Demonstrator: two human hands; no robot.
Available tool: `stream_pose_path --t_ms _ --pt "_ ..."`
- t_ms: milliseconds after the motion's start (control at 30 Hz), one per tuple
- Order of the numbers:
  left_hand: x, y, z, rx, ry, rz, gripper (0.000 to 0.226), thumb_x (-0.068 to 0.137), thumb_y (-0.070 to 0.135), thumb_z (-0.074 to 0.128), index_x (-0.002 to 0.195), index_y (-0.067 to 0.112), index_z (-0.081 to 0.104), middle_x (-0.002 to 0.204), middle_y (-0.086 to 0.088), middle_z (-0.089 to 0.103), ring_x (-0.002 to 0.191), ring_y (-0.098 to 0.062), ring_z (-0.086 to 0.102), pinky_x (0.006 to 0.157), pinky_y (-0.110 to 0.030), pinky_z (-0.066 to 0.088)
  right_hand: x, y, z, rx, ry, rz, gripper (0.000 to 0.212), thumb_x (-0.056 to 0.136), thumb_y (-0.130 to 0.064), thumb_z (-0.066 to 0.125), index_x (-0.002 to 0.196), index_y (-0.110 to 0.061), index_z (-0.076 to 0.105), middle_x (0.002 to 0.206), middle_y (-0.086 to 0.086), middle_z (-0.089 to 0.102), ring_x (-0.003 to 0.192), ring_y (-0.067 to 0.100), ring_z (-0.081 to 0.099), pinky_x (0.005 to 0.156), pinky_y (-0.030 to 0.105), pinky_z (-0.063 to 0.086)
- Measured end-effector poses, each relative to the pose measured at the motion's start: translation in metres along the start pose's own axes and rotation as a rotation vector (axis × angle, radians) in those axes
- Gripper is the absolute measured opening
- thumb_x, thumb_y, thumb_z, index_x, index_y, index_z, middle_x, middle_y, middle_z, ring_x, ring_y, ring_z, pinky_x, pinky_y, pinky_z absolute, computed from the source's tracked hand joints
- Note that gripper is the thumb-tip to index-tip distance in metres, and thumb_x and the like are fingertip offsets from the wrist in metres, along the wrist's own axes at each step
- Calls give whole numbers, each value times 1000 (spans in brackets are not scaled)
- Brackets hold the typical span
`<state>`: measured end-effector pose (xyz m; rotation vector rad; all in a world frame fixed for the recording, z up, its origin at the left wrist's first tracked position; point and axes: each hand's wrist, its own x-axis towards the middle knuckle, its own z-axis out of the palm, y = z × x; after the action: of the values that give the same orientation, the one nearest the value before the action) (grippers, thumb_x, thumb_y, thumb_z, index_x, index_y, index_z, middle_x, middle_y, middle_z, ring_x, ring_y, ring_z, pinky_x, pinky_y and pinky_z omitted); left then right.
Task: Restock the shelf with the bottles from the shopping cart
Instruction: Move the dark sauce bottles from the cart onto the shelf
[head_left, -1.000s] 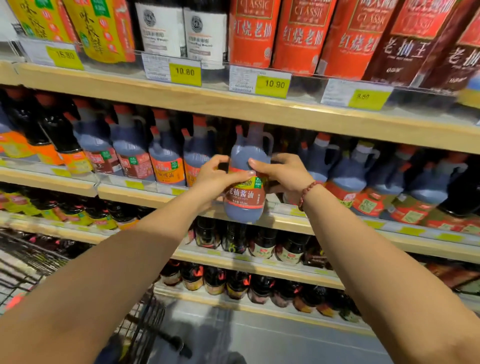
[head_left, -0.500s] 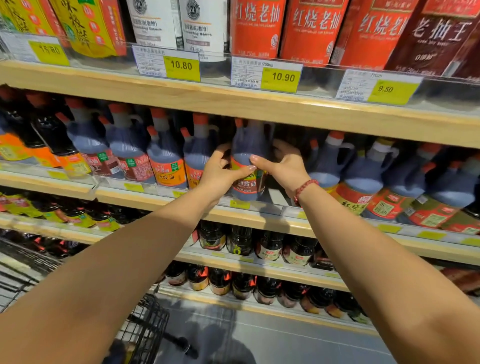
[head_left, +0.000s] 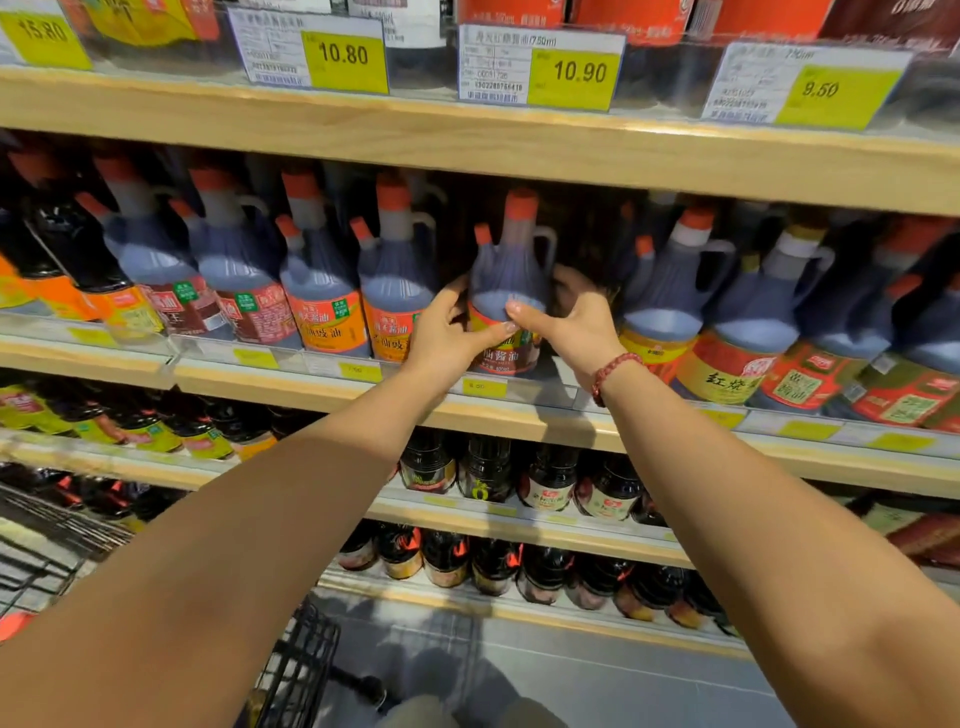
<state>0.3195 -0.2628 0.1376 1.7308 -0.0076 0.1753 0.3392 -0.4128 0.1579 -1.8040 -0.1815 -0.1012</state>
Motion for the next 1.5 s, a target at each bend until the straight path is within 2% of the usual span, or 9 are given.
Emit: stream_pose_path --t_ms 100,233,467,633,733,833,967,1100,1500 --pt "-1 -5 -2 33 -13 28 67 77 20 76 136 19 44 124 7 58 109 -1 55 84 -8 45 -5 6 3 6 51 -140 88 70 -25 80 139 -14 26 131 9 50 120 17 53 101 38 46" --pt "-4 -16 1 118 50 124 77 76 34 75 143 25 37 137 5 53 124 -14 50 102 -31 44 -13 12 8 -77 114 -288 65 75 -25 75 129 -25 39 124 -3 53 115 14 56 97 41 49" --pt "-5 -17 13 241 270 369 59 80 8 72 134 21 51 142 -5 45 127 -9 41 98 -17 42 -5 17 17 -132 202 -332 47 78 -29 73 120 -17 57 117 -9 58 110 4 52 93 18 42" --pt "12 -15 21 296 310 346 55 83 2 65 132 22 53 143 -10 43 133 -19 39 86 11 20 19 25 22 -114 220 -347 44 77 -26 74 118 -16 59 124 0 60 114 10 53 98 24 43" --pt "28 -15 28 291 358 325 56 84 -1 57 134 24 51 149 -10 38 138 -22 32 95 1 15 38 31 26 -123 230 -349 43 77 -27 74 116 -19 59 122 -2 60 114 12 54 99 31 46" --pt "45 -18 36 287 374 266 61 84 -6 53 136 26 48 149 -8 37 139 -24 32 109 -18 24 57 34 29 -140 239 -345 41 76 -27 74 113 -17 60 119 -1 61 111 12 55 98 34 47" --pt "71 -19 43 339 459 308 45 88 8 60 133 13 52 141 -6 47 130 -20 42 100 -10 33 77 36 31 -135 283 -369 37 76 -24 75 108 -14 61 111 -4 61 103 5 51 94 29 48" --pt "85 -24 46 284 392 344 47 88 5 58 134 14 51 146 -7 41 136 -19 35 97 -1 18 91 43 34 -100 317 -398 33 76 -21 75 105 -13 62 104 -9 57 102 6 52 91 26 47" --pt "104 -33 42 318 350 315 58 87 1 59 140 19 42 151 -11 32 140 -22 29 100 -8 11 106 52 36 -73 302 -372 36 76 -21 76 107 -12 61 115 6 64 109 18 59 94 36 50"
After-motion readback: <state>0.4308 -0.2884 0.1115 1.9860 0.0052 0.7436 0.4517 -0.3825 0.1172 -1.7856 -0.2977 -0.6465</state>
